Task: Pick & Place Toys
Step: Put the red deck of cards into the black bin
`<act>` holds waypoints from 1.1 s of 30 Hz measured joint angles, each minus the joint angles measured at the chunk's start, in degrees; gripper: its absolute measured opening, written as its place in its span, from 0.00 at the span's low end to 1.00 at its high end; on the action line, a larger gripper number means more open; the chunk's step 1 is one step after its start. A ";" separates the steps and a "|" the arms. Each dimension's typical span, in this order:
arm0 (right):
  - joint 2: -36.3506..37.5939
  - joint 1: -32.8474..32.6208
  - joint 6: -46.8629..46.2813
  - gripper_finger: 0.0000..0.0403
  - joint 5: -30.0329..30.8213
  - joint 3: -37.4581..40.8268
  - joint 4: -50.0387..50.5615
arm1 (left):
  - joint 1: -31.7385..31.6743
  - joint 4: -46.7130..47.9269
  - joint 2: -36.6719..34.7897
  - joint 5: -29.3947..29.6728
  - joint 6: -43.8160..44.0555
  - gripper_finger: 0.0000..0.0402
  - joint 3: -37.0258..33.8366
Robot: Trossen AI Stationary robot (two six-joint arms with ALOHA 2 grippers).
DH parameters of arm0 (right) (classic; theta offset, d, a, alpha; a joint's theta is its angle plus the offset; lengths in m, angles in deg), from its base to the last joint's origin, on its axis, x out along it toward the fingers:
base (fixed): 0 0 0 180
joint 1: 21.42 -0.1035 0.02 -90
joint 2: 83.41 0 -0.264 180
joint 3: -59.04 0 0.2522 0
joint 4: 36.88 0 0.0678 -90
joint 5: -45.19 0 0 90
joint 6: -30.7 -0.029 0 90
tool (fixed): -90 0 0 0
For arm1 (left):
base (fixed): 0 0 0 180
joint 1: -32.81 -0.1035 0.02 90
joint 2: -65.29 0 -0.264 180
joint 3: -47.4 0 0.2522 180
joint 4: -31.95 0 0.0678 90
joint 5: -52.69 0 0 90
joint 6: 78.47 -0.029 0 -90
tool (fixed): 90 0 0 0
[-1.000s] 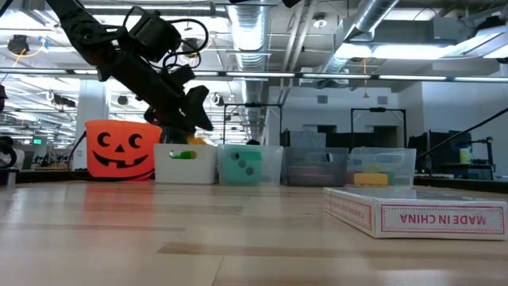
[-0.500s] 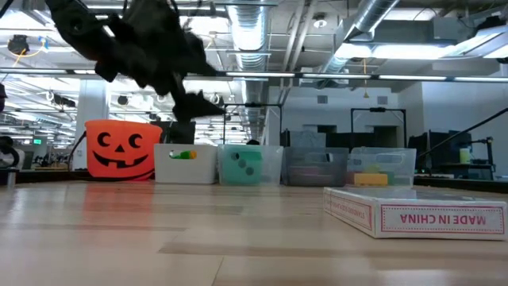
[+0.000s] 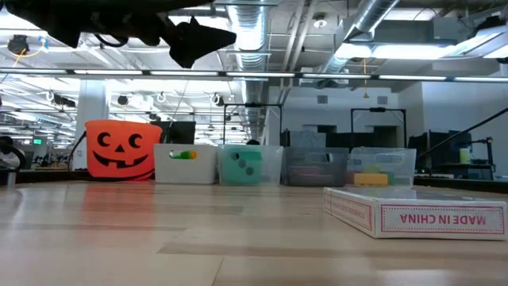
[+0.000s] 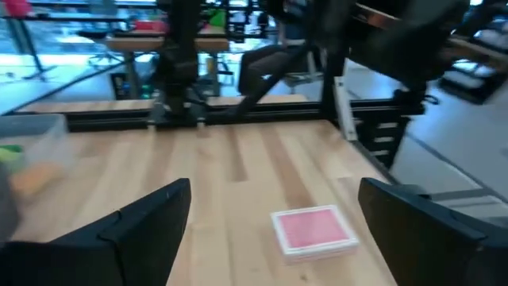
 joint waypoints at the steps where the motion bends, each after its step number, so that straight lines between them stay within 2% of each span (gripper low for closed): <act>1: 0.00 0.22 -2.18 0.27 -2.36 0.00 0.08 | -0.04 -0.02 0.00 0.99 -0.58 0.89 0.00; 3: 0.00 0.64 -5.33 0.27 -5.73 0.00 0.08 | -0.55 -0.04 0.00 2.48 -0.93 0.89 0.00; 5: 0.00 0.44 -10.26 0.27 -6.54 0.00 0.29 | -1.40 -0.08 0.00 2.81 -0.91 0.88 0.00; 14: -0.64 -5.68 -42.66 0.25 -2.61 0.02 12.84 | -2.69 1.08 0.00 3.09 -0.08 0.88 0.00; 21: -5.53 -8.71 -54.93 0.17 -4.22 0.04 11.13 | -1.44 4.51 0.00 3.01 4.49 0.88 0.00; 24: -8.40 -8.12 -61.61 0.12 -8.09 0.00 11.21 | -0.59 7.00 -0.02 2.98 6.79 0.87 0.00; 28: -12.07 -6.09 -68.53 0.07 -16.27 -0.05 11.73 | 0.84 10.90 0.00 2.77 7.65 0.88 0.00; 33: -14.36 -4.01 -72.56 0.06 -24.51 -3.32 19.07 | 2.12 12.05 0.00 2.79 7.70 0.87 0.00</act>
